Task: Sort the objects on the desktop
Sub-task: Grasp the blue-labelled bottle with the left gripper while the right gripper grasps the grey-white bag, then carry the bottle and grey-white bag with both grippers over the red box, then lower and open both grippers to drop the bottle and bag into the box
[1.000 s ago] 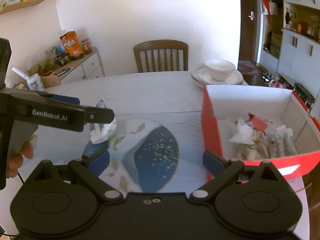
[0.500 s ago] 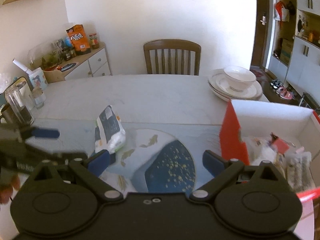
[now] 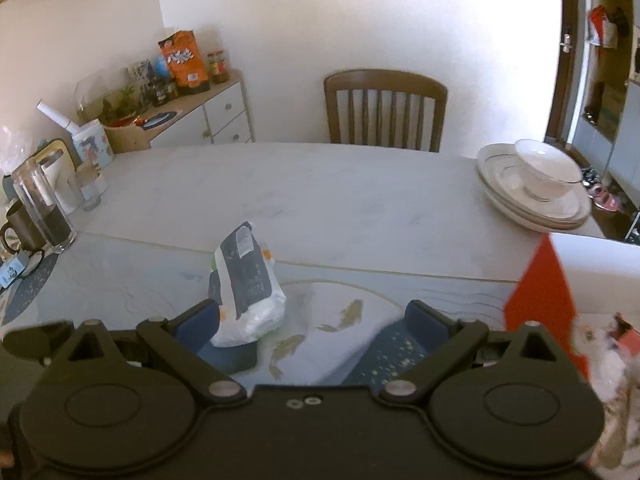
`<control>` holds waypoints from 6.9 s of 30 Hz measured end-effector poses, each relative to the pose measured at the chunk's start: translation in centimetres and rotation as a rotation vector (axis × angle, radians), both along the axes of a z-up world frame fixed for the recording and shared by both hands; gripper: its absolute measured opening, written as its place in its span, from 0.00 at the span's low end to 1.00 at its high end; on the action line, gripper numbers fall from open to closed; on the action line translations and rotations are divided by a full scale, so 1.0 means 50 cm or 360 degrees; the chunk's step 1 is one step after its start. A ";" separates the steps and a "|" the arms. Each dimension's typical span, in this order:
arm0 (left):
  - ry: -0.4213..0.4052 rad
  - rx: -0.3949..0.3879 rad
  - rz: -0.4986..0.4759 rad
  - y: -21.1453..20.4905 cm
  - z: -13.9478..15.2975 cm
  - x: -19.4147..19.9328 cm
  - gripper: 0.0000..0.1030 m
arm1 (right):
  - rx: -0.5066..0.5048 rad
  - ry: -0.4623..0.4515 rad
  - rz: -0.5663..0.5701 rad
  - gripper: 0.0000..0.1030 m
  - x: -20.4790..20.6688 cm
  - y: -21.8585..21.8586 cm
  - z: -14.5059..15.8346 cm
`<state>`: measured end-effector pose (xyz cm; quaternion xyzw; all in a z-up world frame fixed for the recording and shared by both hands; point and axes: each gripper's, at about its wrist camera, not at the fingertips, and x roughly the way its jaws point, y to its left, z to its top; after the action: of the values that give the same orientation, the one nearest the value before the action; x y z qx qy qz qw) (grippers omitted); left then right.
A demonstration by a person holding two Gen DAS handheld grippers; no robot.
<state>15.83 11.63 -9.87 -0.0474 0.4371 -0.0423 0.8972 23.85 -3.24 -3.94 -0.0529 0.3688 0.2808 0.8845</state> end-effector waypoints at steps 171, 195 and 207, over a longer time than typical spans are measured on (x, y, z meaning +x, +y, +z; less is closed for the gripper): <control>0.0011 0.0211 -0.0338 -0.617 0.060 0.371 0.22 | -0.0031 0.0318 -0.0362 0.31 0.103 -0.633 -0.084; 0.0056 0.0157 -0.0365 -0.595 0.086 0.305 0.23 | 0.0030 0.0195 -0.0238 0.65 0.059 -0.643 -0.024; -0.0002 0.0021 -0.0351 -0.580 0.125 0.237 0.24 | 0.0085 0.0147 -0.0231 0.66 0.026 -0.648 0.012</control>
<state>27.67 -17.38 -3.62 0.0069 0.4395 -0.1380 0.8875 25.16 -35.64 -3.32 0.0106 0.4044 0.2277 0.8857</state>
